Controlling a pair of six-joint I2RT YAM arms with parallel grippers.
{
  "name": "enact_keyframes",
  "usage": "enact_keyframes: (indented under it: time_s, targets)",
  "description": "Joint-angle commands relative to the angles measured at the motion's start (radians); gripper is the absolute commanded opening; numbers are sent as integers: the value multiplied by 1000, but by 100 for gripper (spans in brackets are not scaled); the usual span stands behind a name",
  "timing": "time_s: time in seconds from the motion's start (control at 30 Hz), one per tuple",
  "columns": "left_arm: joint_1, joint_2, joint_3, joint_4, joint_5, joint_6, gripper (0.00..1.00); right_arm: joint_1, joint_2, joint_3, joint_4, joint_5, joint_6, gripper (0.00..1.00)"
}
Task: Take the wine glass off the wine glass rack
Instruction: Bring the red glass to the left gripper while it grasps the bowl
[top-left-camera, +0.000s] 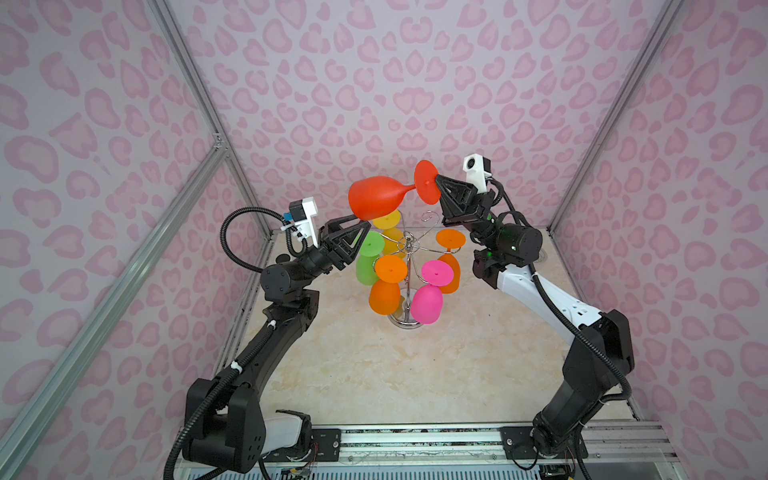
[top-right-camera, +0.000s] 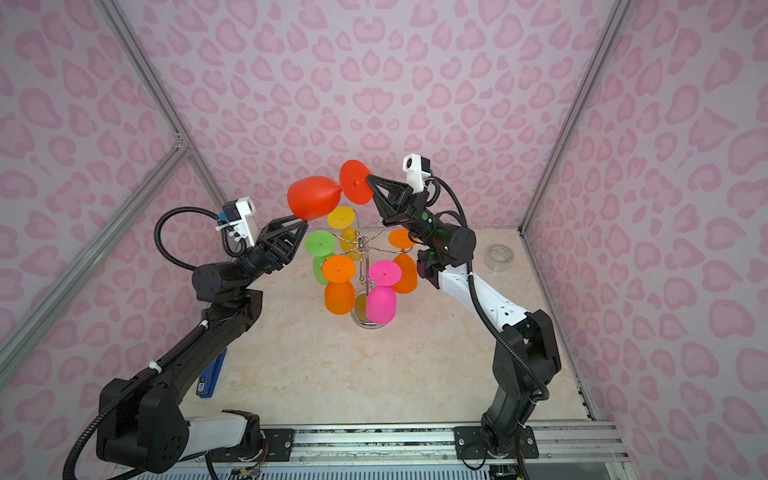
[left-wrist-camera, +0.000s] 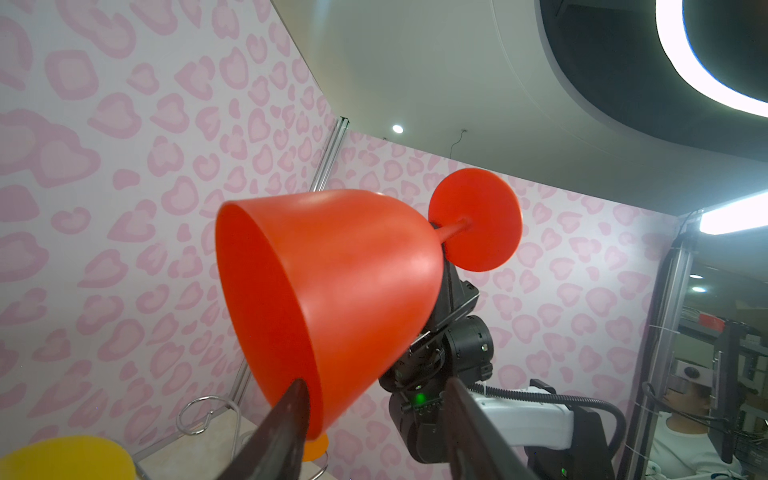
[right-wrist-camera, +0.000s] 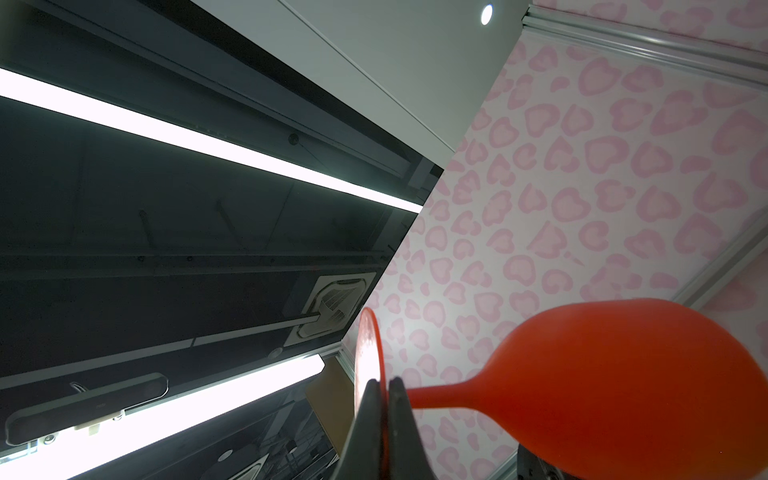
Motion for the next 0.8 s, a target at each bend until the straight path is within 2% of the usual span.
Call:
enact_keyframes:
  time_s: [0.0, 0.3, 0.33, 0.4, 0.77]
  targets:
    - [-3, -7, 1, 64, 3, -19, 49, -6, 18, -4, 82, 24, 64, 0]
    - [-13, 3, 11, 97, 7, -42, 37, -7, 65, -4, 130, 55, 156, 0]
    - [-14, 3, 11, 100, 7, -44, 33, -9, 69, -20, 136, 60, 163, 0]
    - [-16, 2, 12, 103, 9, -45, 31, -10, 74, -43, 140, 67, 176, 0]
    - [-21, -13, 5, 122, 10, -64, 13, -29, 88, -52, 153, 81, 202, 0]
